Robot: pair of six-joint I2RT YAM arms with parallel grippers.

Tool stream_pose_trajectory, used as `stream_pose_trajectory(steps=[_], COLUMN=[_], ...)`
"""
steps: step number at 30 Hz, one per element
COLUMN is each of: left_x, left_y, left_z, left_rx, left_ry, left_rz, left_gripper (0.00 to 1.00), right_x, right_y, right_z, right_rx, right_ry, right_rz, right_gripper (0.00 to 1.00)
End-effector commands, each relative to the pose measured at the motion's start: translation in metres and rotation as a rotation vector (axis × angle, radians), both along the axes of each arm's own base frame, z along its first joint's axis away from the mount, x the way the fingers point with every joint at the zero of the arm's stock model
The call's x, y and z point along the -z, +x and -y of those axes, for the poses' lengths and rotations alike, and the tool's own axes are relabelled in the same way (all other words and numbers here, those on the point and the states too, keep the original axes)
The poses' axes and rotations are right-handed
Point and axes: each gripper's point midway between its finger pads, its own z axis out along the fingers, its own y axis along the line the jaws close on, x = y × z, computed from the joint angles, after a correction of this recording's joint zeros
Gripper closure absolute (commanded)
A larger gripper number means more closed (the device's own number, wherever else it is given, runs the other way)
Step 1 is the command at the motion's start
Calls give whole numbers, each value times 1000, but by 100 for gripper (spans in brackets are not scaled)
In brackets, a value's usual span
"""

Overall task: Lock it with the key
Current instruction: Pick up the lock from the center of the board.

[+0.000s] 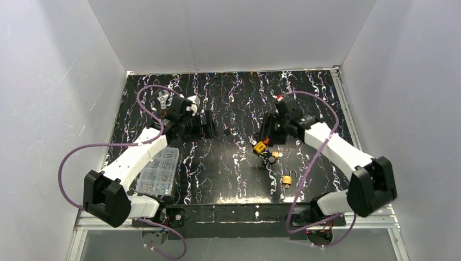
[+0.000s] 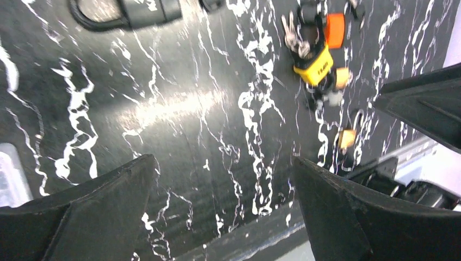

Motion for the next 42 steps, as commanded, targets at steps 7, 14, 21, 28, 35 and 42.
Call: stream_pose_trajectory(steps=[7,14,21,28,35,42], left_x=[-8,-14,-13,-12,-16,-14], left_y=[-50,-55,-55,-54,-53,-55], left_z=[20,18,18,19,21,21], left_rx=[105,99,99,104,107,107], left_ry=[-34,-45,-48,-45,-57,-59], left_rz=[-22,-12,-13,-14,-11,-19], left_gripper=[2,2,2,2,2,2], right_x=[45,72,98,101,111,123], right_y=[-65,-110,-127,-120,-115,-116], right_z=[92,114,124,114,118,105], right_rx=[248,337,382,366,369,320], right_ry=[-261,-306,-360,-379,-495,-483], right_rz=[-45,-188,-238,-203,-208,-209], right_gripper=[42,49,49,38,40,51])
